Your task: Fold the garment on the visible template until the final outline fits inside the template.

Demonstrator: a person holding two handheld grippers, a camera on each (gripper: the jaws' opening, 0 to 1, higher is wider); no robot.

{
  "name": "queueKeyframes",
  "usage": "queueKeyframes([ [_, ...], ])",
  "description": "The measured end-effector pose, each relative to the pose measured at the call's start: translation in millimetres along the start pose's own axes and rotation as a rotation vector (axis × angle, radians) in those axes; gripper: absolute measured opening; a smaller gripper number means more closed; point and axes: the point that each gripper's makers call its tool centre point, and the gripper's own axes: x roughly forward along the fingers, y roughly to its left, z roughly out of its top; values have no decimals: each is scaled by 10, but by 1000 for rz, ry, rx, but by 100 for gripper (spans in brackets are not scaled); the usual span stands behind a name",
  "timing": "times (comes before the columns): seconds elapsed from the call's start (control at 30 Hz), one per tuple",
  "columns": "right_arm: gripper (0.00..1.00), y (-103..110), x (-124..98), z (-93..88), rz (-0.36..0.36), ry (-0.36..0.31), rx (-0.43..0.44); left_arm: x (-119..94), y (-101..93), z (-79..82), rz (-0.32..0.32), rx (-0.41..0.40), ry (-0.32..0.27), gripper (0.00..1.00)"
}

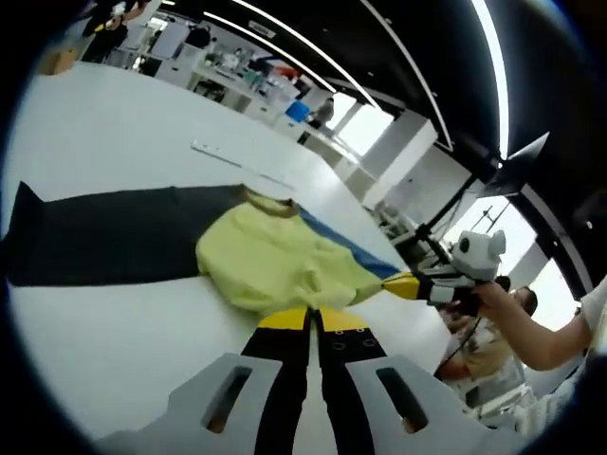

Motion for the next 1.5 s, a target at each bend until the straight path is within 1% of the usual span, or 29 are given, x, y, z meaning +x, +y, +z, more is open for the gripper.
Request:
queueKeyframes([
  [0.1, 0, -19, -87, 24, -9, -7, -5, -69, -8, 55, -4, -3, -7, 0],
  [0.27, 0, -30, -219, 36, -20, -10, -15, -175, -25, 32, 10, 8, 17, 0],
  [0.43, 0, 17, -327, 11, -18, -1, -21, -269, -11, 48, 20, 0, 18, 0],
  [0.53, 0, 10, -392, -16, -28, 7, -27, -339, 6, 60, 27, -8, 17, 0],
  [0.63, 0, -11, -463, -74, -37, 20, -13, -406, 1, 50, 18, -24, 19, 0],
  [0.73, 0, -25, -562, -131, -54, 24, -13, -469, 4, 24, 17, -36, 29, 0],
  [0.83, 0, -34, -628, -180, -59, 30, -8, -535, 27, -31, 28, -18, 56, 0],
  [1.03, 0, -73, -776, -280, -87, 50, -16, -624, 55, -97, 29, -21, 83, 0],
  [1.17, 0, -29, -871, -315, -87, 51, -25, -699, 38, -143, 28, -22, 100, 0],
  [1.33, 0, 32, -930, -381, -83, 59, -34, -790, 41, -215, 28, -27, 116, 0],
  [1.5, 0, 29, -961, -512, -93, 67, -18, -842, 100, -326, 41, -41, 132, 0],
])
